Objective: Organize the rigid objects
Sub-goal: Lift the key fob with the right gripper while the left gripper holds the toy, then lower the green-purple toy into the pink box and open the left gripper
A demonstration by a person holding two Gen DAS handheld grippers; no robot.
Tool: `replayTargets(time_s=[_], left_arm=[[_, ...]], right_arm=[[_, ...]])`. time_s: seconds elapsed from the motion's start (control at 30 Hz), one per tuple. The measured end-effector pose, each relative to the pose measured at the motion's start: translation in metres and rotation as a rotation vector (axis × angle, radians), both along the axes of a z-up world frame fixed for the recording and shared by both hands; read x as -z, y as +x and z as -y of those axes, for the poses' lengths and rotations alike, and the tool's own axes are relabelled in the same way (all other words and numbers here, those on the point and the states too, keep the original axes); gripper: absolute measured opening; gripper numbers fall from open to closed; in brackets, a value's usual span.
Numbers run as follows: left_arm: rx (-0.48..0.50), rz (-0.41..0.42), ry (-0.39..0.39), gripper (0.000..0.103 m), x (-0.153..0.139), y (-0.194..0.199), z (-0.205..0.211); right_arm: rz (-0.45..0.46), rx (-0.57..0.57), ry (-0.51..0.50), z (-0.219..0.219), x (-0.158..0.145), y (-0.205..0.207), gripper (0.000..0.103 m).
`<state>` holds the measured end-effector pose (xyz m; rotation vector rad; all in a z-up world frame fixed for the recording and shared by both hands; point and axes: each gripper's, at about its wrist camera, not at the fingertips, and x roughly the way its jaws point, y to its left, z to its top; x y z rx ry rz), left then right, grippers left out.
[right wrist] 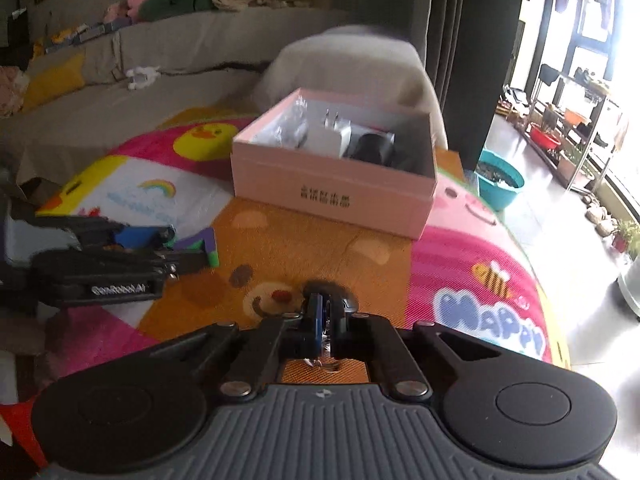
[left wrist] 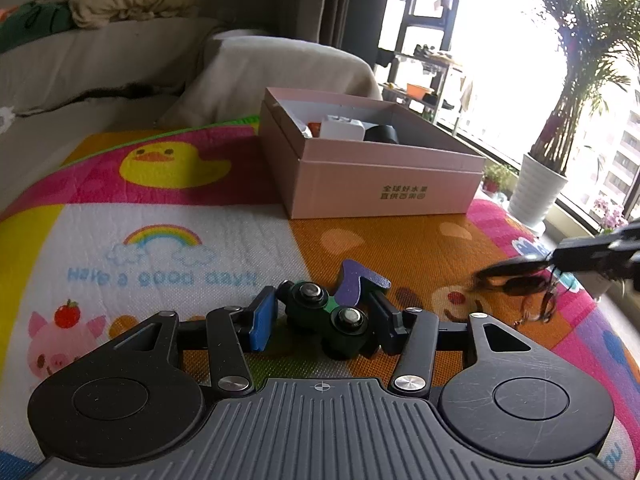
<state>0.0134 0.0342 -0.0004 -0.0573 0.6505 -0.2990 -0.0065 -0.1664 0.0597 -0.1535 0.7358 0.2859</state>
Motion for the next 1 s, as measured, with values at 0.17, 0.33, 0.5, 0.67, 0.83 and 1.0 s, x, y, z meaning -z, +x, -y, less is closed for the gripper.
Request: replayTargets(time_s=[0.17,0.33,0.5,0.67,0.83,1.0], left_arm=[[0.0,0.0,0.002,0.055,0.0,0.0,0.0],[-0.001,0.001,-0.003,0.055,0.0,0.0,-0.001],[-0.011,0.017,0.006,0.054,-0.004,-0.006,0.001],[0.076,0.003,0.017,0.054,-0.013,-0.028,0.01],[0.169,0.029,0.076,0.054,-0.039,-0.042,0.032],[0.157,0.077,0.097,0.054,-0.083,0.007,0.052]], right_arm=[[0.024,0.032,0.038,0.016,-0.021,-0.002,0.003],[0.069,0.062,0.06,0.028,-0.044,-0.01,0.003],[0.153,0.056,0.074,0.037,-0.072,-0.027,0.003],[0.213,0.037,0.079,0.045,-0.086,-0.044,0.003],[0.225,0.033,0.092,0.051,-0.084,-0.047,0.003],[0.244,0.016,0.13,0.052,-0.079,-0.042,0.003]])
